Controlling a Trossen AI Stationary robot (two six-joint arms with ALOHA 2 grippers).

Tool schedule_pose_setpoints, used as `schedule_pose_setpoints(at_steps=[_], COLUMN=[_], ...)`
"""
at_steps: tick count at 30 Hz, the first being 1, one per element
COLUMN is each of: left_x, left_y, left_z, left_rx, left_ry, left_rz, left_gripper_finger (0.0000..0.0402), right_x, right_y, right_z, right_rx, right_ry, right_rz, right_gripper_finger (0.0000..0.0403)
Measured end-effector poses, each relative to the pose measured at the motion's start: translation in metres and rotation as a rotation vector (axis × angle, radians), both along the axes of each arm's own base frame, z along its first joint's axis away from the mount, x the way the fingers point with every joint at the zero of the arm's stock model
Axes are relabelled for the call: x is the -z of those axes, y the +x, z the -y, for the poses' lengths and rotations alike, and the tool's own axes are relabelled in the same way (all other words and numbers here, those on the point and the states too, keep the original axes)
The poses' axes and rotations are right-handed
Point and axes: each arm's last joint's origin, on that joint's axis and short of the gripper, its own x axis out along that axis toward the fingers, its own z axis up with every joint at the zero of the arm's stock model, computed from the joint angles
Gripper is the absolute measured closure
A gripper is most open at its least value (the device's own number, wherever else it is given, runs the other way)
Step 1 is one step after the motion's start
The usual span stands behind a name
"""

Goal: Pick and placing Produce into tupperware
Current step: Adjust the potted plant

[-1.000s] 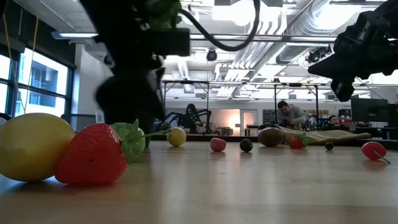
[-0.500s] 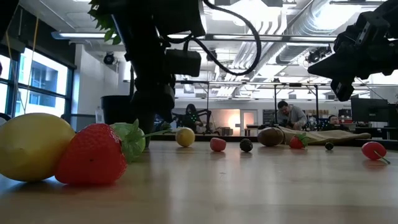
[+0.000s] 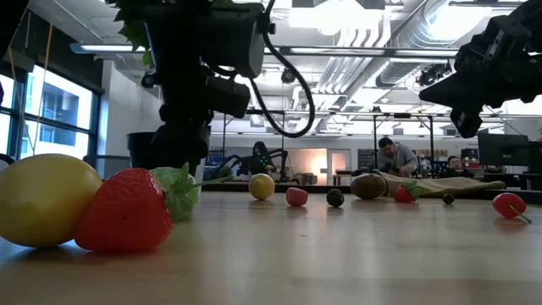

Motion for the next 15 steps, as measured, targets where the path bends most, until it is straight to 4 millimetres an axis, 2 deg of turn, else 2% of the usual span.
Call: schedule_pose_setpoints(at_steps=[9, 15], left_x=[-0.002, -0.004], left_y=[-0.013, -0.019], left_z=[0.0, 0.01], left_rx=[-0.098, -0.12], left_ry=[-0.004, -0.007], left_rz=[-0.064, -0.091], left_gripper_finger=[0.0401, 0.0401], right_x=[0.0, 0.0], right_y=[0.0, 0.0], right_z=[0.0, 0.0], right_rx=[-0.006, -0.007], right_ry=[0.003, 0.003], right_rz=[0.0, 0.001], right_gripper_finger=[0.0402, 0.0402])
